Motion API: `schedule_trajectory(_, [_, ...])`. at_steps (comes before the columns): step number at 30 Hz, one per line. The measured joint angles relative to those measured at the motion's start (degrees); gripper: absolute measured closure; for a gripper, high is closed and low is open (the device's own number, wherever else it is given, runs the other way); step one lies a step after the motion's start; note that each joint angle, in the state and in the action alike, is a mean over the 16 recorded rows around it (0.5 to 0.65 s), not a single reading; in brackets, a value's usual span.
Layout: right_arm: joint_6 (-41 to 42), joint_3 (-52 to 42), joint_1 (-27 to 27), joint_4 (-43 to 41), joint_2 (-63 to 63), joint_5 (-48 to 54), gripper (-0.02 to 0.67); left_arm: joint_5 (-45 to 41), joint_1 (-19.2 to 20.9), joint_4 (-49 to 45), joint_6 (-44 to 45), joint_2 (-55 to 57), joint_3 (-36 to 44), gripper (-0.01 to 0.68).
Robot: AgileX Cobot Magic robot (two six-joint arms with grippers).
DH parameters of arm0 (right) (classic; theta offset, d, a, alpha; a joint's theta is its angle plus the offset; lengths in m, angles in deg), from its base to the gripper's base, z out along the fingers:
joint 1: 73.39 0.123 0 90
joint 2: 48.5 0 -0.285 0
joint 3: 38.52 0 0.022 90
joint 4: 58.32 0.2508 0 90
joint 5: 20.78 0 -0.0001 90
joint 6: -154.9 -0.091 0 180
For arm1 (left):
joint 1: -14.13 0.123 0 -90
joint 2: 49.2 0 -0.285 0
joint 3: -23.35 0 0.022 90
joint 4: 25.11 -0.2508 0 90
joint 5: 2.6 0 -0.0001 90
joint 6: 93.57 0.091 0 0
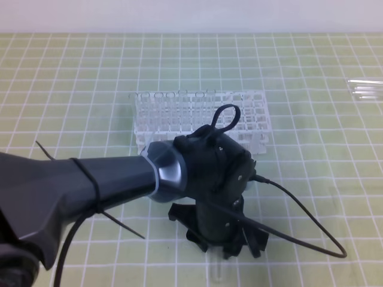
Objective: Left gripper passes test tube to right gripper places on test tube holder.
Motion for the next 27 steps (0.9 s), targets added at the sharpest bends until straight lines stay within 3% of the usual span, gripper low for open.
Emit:
schedule_trajectory(6, [0.31,0.0,0.0,0.06,0.0,0.05,0.665,-1.0,0.01,-0.74,0.86,-0.06,0.13,0.546])
schedule_trajectory(11, [0.76,0.0,0.0,0.14,0.0,0.08,0.665,-1.16,0.0,-1.45,1.55,-0.04,0.09,0.599])
schedule_trajectory(27, [1.43,0.0,0.0,0.27,0.0,0.11,0.665,-1.85,0.0,-2.1,13.49,-0.54,0.09,0.625])
